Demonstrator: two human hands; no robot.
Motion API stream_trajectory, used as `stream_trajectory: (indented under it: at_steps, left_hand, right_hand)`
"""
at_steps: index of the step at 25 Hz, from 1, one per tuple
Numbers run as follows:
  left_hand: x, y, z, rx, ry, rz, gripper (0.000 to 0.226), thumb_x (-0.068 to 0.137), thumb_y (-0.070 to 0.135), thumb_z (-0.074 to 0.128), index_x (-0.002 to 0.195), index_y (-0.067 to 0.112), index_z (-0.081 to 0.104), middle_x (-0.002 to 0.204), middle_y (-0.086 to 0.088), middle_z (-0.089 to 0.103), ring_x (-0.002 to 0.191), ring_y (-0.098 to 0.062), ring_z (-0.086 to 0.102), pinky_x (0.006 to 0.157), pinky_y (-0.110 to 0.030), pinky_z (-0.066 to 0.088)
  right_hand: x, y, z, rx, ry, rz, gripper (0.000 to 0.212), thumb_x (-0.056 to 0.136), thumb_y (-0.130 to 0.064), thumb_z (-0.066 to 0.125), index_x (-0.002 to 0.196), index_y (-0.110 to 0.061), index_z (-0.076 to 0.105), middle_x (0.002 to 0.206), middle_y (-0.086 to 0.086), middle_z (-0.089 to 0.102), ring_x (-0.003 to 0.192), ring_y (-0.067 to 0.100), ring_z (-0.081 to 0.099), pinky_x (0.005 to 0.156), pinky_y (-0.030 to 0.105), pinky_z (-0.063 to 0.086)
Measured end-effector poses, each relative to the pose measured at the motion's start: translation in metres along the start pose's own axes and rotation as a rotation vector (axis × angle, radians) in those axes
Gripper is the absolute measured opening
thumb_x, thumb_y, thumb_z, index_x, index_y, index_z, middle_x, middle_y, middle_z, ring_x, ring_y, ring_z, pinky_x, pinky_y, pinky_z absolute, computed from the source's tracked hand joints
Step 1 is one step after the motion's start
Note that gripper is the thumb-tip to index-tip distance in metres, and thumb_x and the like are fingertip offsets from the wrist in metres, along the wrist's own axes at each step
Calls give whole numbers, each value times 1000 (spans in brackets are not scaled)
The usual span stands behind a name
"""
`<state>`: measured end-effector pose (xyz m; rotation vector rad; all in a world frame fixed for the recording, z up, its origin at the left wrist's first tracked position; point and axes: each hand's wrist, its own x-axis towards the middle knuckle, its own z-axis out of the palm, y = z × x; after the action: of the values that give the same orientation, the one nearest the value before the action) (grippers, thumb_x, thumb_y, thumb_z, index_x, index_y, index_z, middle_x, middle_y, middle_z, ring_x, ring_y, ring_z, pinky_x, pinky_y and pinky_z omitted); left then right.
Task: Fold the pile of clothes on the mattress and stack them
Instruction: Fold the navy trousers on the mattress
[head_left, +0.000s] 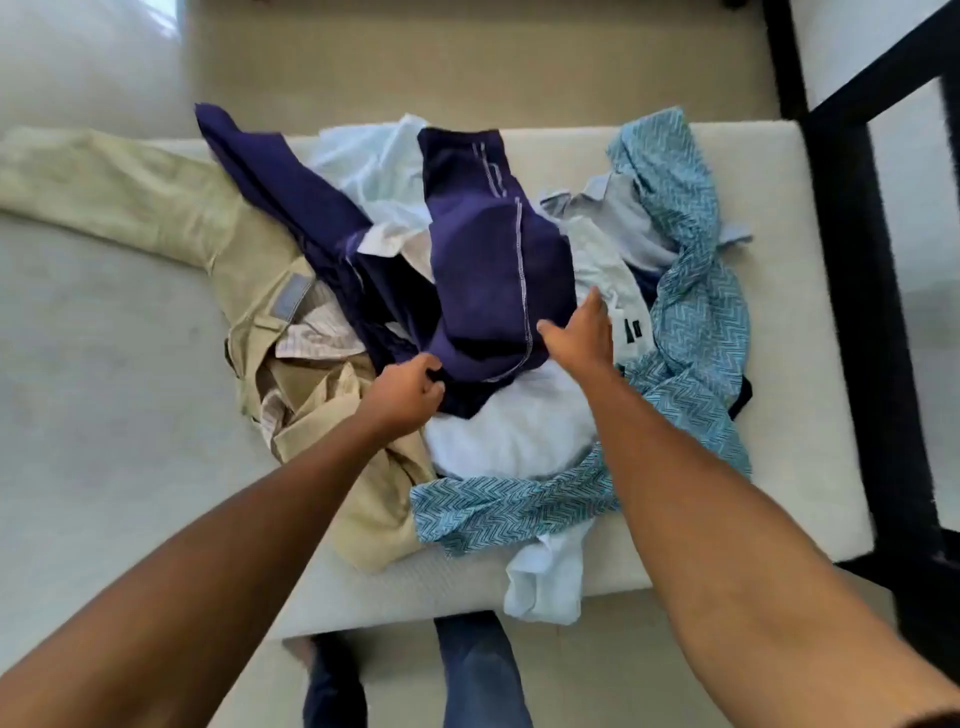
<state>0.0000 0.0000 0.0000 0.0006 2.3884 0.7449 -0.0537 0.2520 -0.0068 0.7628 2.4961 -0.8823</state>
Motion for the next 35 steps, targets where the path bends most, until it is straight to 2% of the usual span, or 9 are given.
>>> stream_trajectory:
  at_steps: [2,6,12,20,25,27,29,32,35]
  left_hand:
    - [16,6,3,-83,34,-62,37,96,29,59,130,15,60,107,-9,75,108,-32,66,92,-38,49]
    - [11,19,-5,-119,44,-54,45,95,33,61,136,17,56,109,-5,74,106,-30,68,94,-42,52]
    - [-45,32,-57,-139,110,202,99,72,52,83,153,14,40,139,-7,60,128,-23,57,102,-39,49]
    - [-162,55,-190,-245,543,405,7,95,13,60,94,8,65,77,-5,70,71,-27,65,71,-45,55]
    - [-280,57,-298,-391,596,453,13,99,7,58,87,8,63,77,-2,59,74,-19,52,70,-33,39]
    - [-328,59,-334,-503,588,529,16,92,21,60,78,13,60,74,-1,56,74,-16,48,69,-35,39]
    - [-372,51,-362,-553,646,552,25,86,34,59,81,9,62,74,1,57,74,-15,49,69,-37,43]
    - [-415,15,-376,-578,703,505,18,94,32,64,94,14,66,83,4,65,80,-13,59,80,-36,50]
    - [-462,-33,-366,-660,535,471,38,96,51,65,126,27,64,120,7,71,107,-7,69,96,-31,55]
  right_hand:
    - [17,-6,-1,54,-76,102,90,88,-37,77,157,-5,28,154,16,48,141,37,47,112,41,40]
    - [-8,-15,6,-19,-167,0,41,91,-32,74,120,-3,70,120,20,72,115,39,66,94,41,54]
    - [-120,-85,-14,469,-407,-83,17,94,-17,74,82,-13,62,80,3,67,80,24,69,86,54,61]
    - [-255,-203,-111,874,-354,-311,21,102,-16,63,120,-6,67,104,9,74,99,23,73,85,39,63]
    - [-364,-222,-110,467,-335,-681,56,88,-33,83,136,-30,53,129,-18,64,115,-8,61,93,17,52]
    - [-395,-233,-95,234,-236,-714,76,78,-49,88,141,-28,50,129,-13,63,115,2,62,96,28,53]
    - [-432,-255,-87,161,-173,-716,56,89,-44,80,136,-19,62,117,-5,70,106,13,68,89,33,55]
    - [-480,-289,-83,453,-196,-690,13,100,-19,68,108,-13,75,102,5,77,93,21,73,91,42,58]
    - [-526,-316,-85,838,-231,-604,14,101,-12,63,93,-11,74,84,3,78,76,18,73,78,35,57]
